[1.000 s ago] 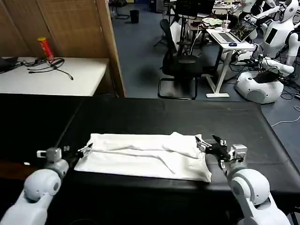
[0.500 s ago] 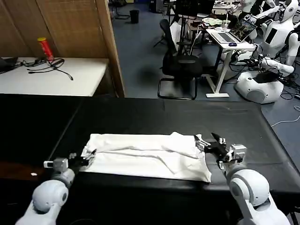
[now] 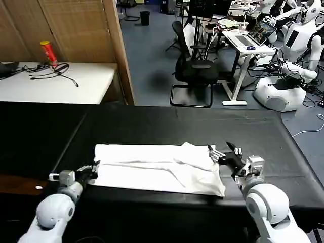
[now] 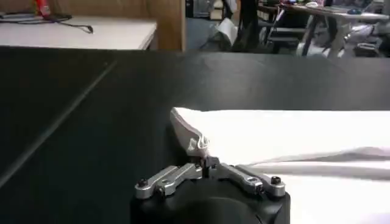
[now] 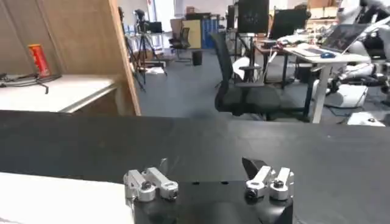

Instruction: Fold and organize the clothes.

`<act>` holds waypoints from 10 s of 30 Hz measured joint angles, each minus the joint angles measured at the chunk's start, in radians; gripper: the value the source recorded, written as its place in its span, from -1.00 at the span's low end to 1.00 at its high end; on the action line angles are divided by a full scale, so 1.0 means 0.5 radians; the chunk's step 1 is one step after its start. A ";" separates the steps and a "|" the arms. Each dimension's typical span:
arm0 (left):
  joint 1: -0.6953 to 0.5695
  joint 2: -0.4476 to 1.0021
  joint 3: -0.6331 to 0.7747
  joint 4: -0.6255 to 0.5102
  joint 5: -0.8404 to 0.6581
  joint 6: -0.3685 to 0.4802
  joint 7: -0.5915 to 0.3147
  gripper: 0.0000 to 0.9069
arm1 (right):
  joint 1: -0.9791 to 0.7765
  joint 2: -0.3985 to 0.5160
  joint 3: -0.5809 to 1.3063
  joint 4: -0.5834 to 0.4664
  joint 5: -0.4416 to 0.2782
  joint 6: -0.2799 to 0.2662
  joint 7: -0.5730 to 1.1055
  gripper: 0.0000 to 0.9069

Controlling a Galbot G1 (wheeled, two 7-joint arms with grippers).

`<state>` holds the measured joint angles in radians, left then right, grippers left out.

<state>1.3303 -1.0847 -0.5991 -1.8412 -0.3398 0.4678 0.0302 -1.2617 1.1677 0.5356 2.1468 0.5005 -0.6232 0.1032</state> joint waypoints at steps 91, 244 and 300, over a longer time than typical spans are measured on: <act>0.073 -0.104 0.191 -0.364 -0.167 -0.227 -0.202 0.94 | 0.431 0.256 -0.908 -0.516 -0.549 0.052 -0.179 0.94; 0.418 -0.137 -0.093 -0.533 0.068 -0.608 -0.140 0.94 | 0.287 -0.056 -0.560 -0.189 0.301 -0.227 0.074 0.94; 1.406 -0.289 -0.192 -0.879 0.000 -0.730 -0.220 0.94 | -1.666 -0.023 -0.374 0.459 -0.741 1.232 0.537 0.94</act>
<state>2.0335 -1.2292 -0.6949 -2.2805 -0.3400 0.1026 -0.0797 -2.0945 1.1562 0.3487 2.3762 0.1300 -0.0073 0.3716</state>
